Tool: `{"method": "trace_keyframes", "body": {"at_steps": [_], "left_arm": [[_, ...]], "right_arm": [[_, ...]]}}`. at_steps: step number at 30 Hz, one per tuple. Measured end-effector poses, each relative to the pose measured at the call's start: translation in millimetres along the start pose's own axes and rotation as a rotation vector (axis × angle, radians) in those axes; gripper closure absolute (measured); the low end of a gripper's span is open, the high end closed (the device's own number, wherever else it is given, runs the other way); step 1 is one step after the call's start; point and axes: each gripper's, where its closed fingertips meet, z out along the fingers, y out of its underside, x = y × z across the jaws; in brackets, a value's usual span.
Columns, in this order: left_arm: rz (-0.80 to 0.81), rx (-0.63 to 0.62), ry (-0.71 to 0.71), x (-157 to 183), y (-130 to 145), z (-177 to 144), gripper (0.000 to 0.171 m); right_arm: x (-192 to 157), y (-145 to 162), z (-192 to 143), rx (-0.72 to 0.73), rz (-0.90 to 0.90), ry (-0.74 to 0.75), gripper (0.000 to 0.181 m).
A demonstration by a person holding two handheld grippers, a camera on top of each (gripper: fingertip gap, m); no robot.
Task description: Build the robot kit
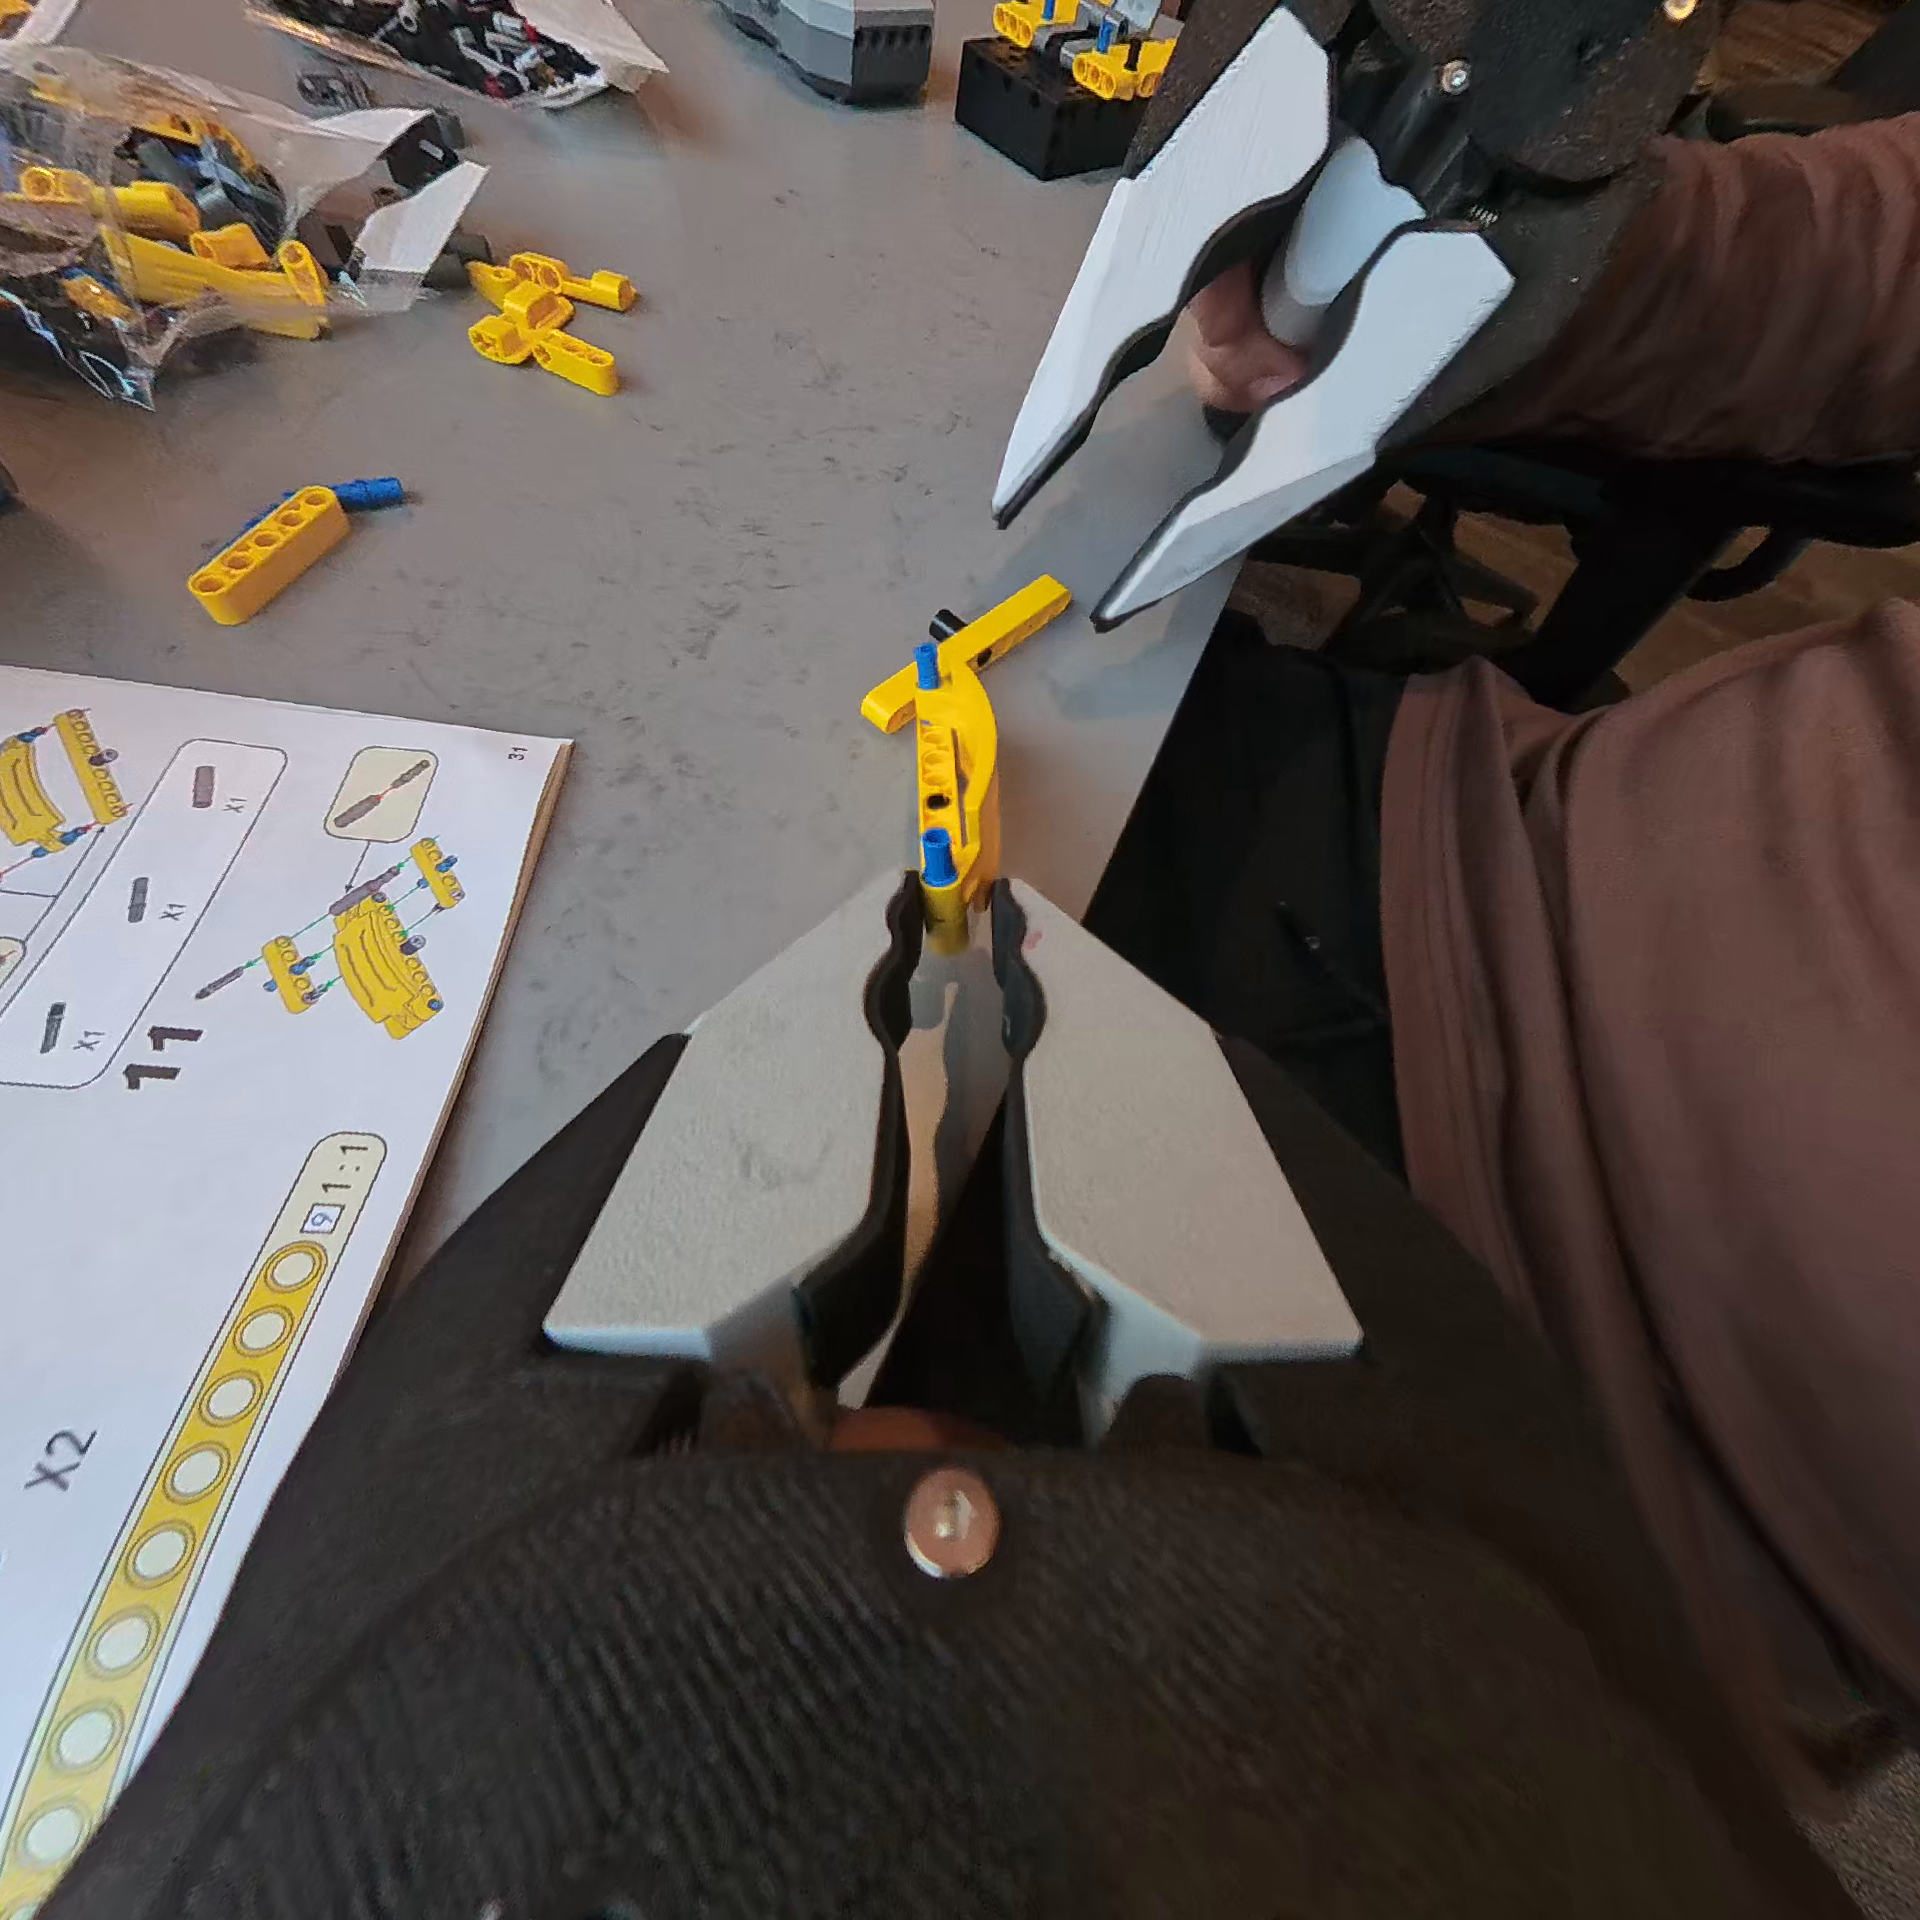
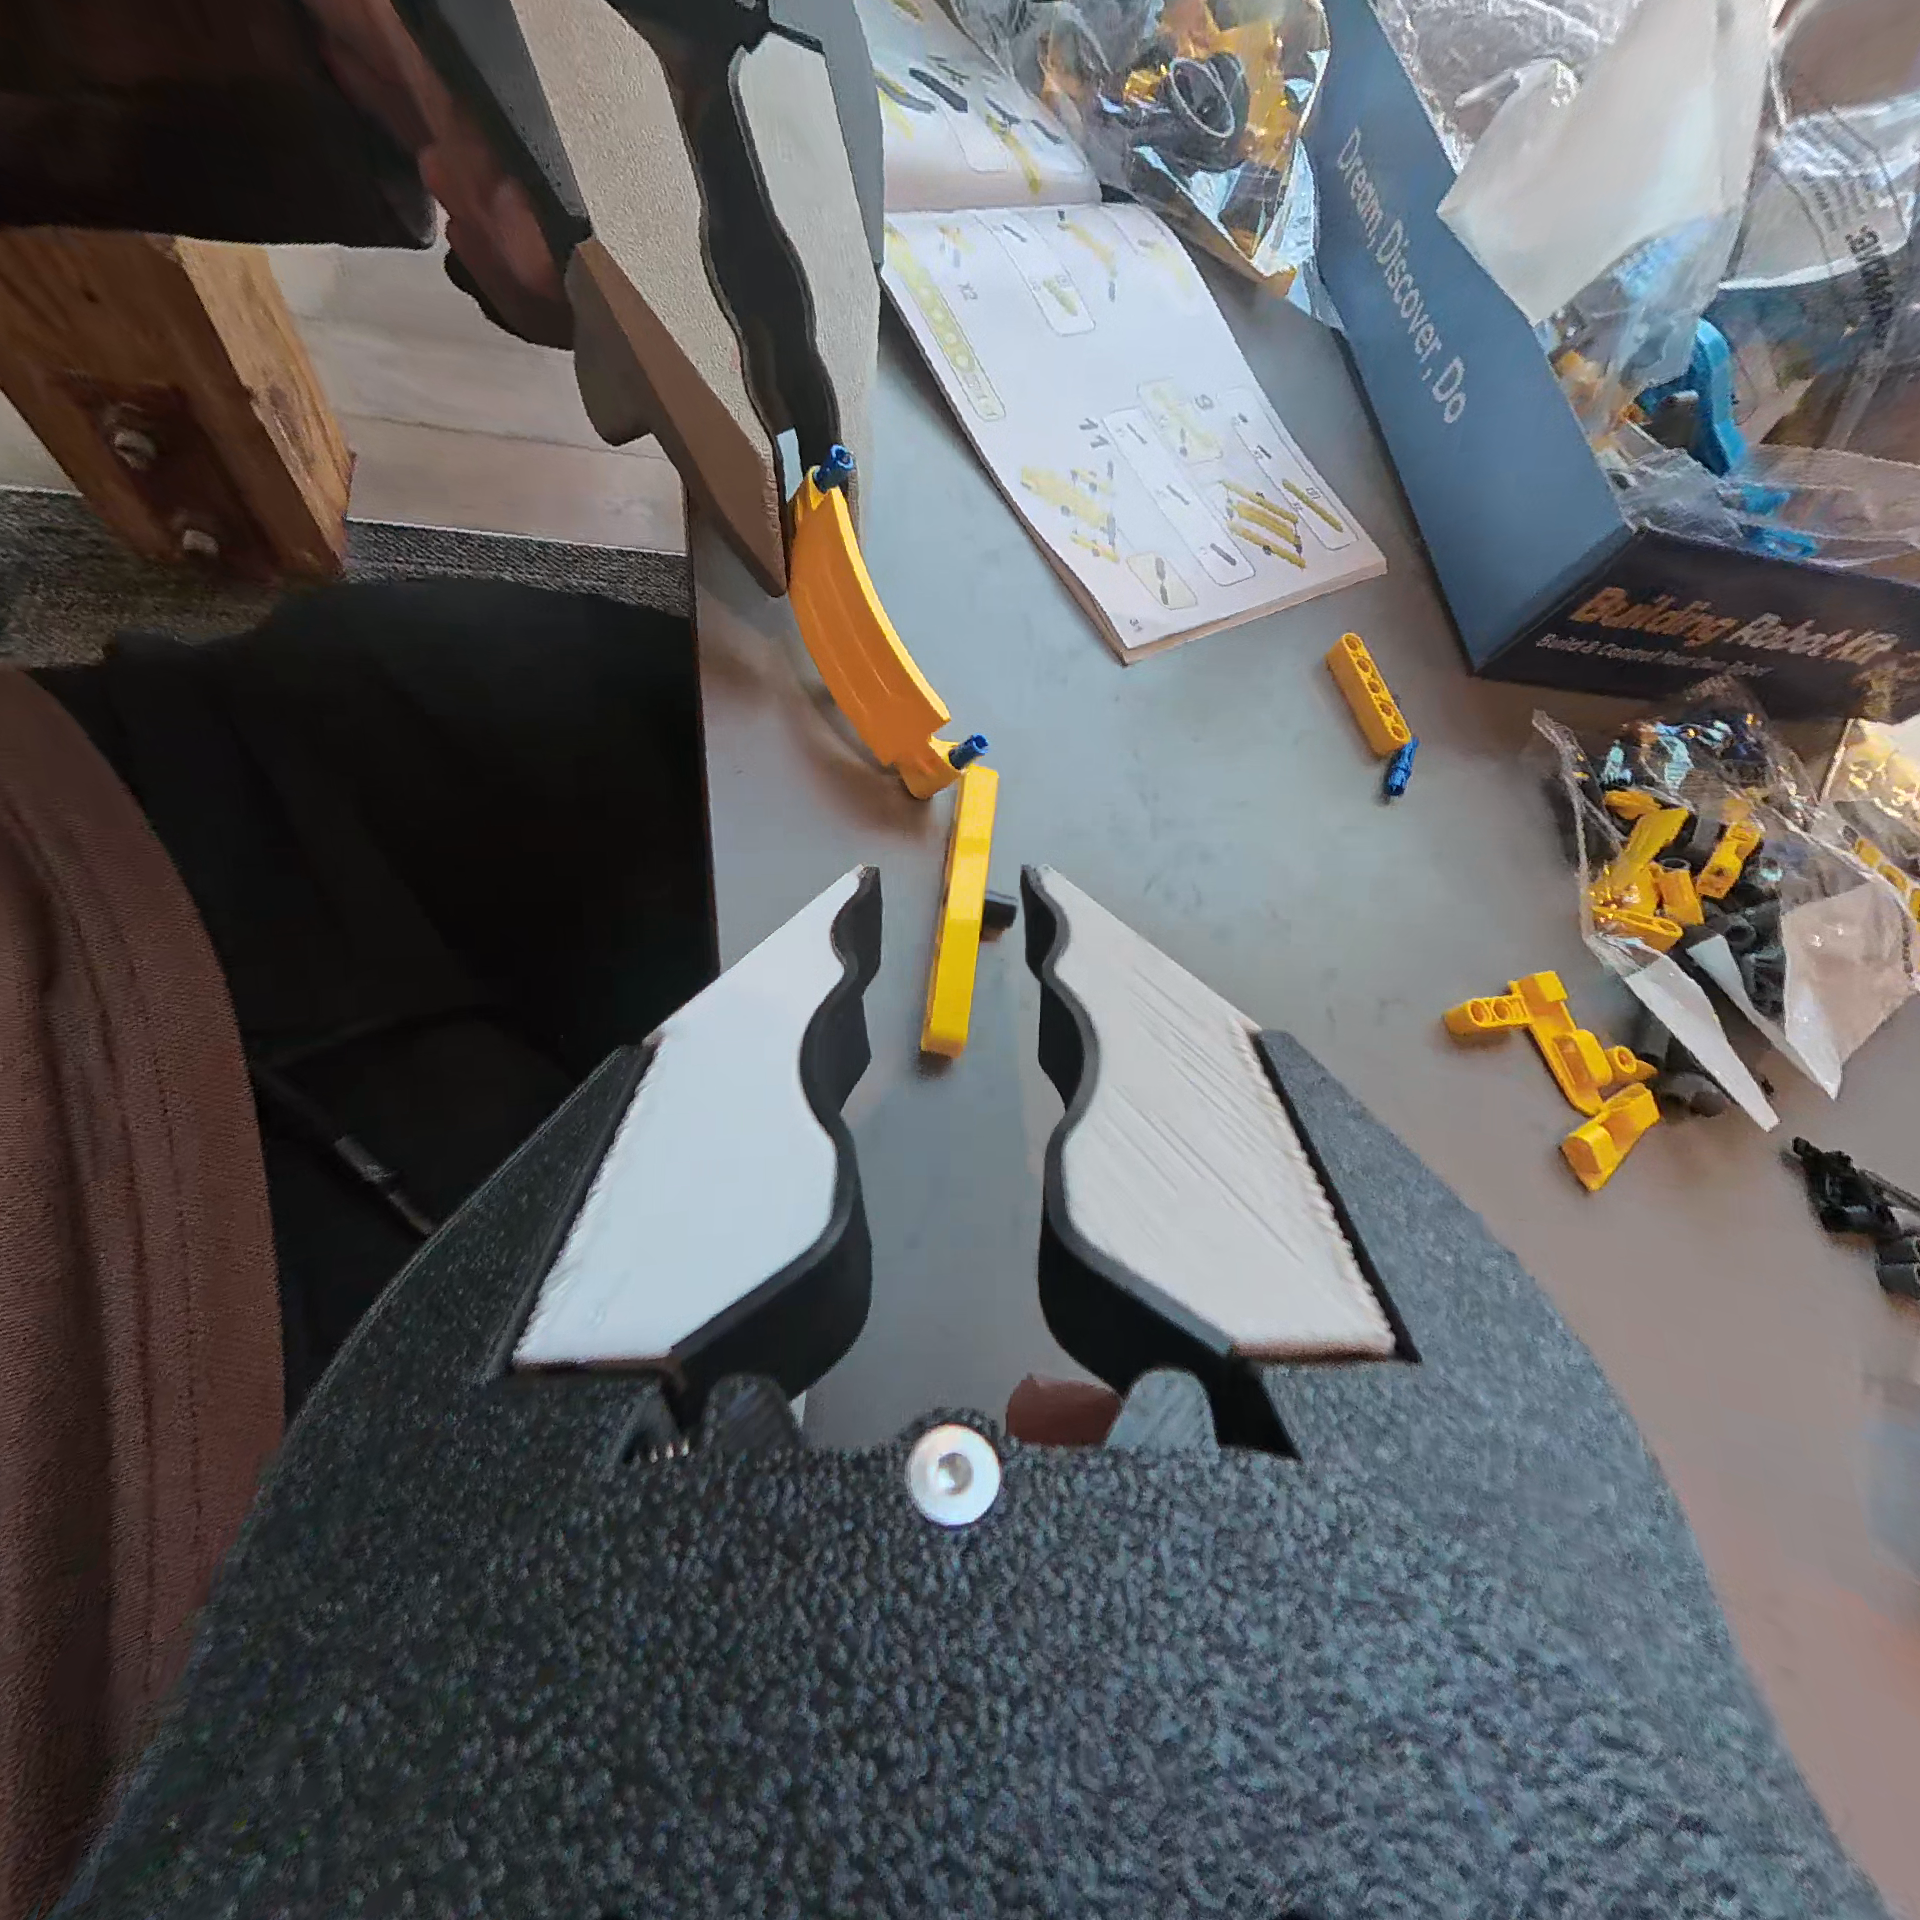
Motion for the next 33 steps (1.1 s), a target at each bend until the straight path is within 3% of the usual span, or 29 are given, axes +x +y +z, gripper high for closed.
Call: {"method": "trace_keyframes", "body": {"at_steps": [11, 16, 18, 23, 33], "left_arm": [[-0.009, 0.004, 0.014, 0.0, 3.1, -7.0, 0.161], [0.021, -0.003, 0.013, 1.4, 3.8, -6.6, 0.161], [0.038, -0.012, 0.001, 1.3, 4.2, -6.7, 0.142], [0.053, -0.070, -0.050, -4.5, 9.4, -7.4, 0.123], [0.077, -0.085, -0.059, -3.0, 10.2, -4.9, 0.121]], "right_arm": [[-12.5, -27.9, 39.3, 0.028, -0.144, -0.148, 0.148], [-23.3, -31.9, 39.5, 0.003, -0.221, -0.245, 0.175], [-24.4, -29.2, 35.9, -0.036, -0.226, -0.253, 0.178], [-20.6, -24.8, 26.9, -0.189, -0.152, -0.254, 0.178], [-21.4, -18.0, 26.6, -0.273, 0.053, -0.286, 0.178]]}}
